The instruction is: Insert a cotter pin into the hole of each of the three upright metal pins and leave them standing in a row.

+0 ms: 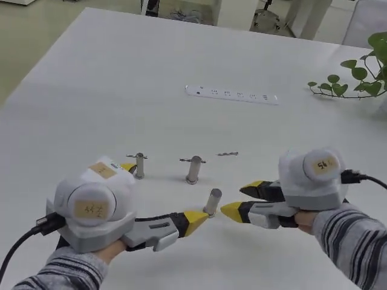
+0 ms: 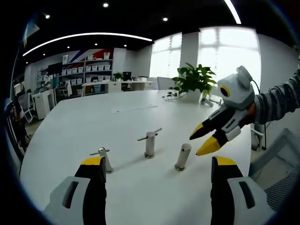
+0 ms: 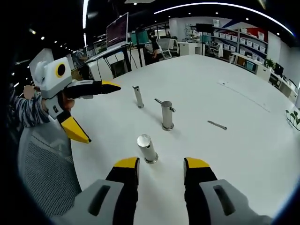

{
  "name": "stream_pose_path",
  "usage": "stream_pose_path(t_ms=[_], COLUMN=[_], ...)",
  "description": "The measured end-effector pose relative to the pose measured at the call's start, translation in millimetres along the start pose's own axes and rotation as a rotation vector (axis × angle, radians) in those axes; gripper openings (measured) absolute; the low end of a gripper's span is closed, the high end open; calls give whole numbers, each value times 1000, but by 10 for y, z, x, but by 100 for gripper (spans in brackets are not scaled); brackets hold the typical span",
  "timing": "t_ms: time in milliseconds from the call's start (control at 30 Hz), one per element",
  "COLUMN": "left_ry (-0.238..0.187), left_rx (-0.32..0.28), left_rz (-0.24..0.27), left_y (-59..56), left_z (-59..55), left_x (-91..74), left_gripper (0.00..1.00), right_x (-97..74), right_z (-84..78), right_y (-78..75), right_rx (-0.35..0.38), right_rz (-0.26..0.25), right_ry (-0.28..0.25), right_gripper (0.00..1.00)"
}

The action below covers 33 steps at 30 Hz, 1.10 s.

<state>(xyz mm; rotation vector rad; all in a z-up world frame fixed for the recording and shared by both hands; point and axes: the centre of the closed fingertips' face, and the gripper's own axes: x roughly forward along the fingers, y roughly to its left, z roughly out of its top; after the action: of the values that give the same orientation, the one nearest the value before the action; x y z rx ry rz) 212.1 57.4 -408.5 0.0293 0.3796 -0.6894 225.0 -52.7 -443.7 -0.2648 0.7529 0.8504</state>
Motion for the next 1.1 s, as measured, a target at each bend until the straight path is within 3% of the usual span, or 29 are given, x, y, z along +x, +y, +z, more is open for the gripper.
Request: stream_pose_path(t_ms=[467,800,1100], left_ry=[6,16,23], left_rx=[3,8,8], left_rz=[-13,-25,-33], left_y=[-33,-66,-78], left_z=[-11,-37,-62], left_x=[11,23,30], left_gripper=[90,89,87], right_x=[63,227,401], right_z=[229,379,392], right_y=[-429,-764,-979], right_rx=[-119,-157,-190], right_rz=[18,23,34], right_ry=[70,116,168], right_gripper=[29,28,24])
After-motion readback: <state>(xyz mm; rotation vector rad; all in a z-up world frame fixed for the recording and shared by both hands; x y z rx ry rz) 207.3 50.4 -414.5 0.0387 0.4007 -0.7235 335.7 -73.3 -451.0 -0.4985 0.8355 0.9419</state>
